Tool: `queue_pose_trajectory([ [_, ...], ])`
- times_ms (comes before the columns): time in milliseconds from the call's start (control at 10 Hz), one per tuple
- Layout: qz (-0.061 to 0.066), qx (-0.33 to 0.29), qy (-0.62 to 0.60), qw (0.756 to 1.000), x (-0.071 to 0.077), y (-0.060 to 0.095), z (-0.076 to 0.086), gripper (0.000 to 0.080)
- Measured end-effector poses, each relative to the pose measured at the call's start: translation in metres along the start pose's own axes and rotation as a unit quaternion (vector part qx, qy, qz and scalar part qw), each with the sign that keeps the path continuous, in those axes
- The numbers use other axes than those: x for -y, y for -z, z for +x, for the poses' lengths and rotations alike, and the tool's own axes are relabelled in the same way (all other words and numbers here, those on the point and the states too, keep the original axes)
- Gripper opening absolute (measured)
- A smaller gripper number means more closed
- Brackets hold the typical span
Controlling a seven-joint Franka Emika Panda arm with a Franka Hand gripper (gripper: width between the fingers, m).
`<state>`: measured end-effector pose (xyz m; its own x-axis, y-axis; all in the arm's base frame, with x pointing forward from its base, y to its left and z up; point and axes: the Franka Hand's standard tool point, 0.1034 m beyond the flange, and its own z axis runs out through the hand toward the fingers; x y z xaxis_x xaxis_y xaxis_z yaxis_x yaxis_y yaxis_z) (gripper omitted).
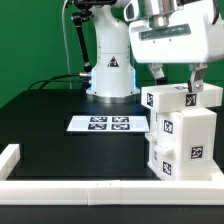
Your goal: Assemble cabinet
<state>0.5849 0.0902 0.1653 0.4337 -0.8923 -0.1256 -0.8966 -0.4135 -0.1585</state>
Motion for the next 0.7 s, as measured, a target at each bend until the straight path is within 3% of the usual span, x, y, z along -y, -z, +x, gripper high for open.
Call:
queue_pose_trajectory([
  [300,0.0,0.008,0.0,1.0,0.007,0.0167,-0.0037,0.0796],
  [500,0.0,0.008,0.02,1.0,0.0063,0.0148,-0.0039,0.0797],
  [700,-0.011,0.0,0.153,0.988,0.0055,0.0117,-0.0037,0.0797],
])
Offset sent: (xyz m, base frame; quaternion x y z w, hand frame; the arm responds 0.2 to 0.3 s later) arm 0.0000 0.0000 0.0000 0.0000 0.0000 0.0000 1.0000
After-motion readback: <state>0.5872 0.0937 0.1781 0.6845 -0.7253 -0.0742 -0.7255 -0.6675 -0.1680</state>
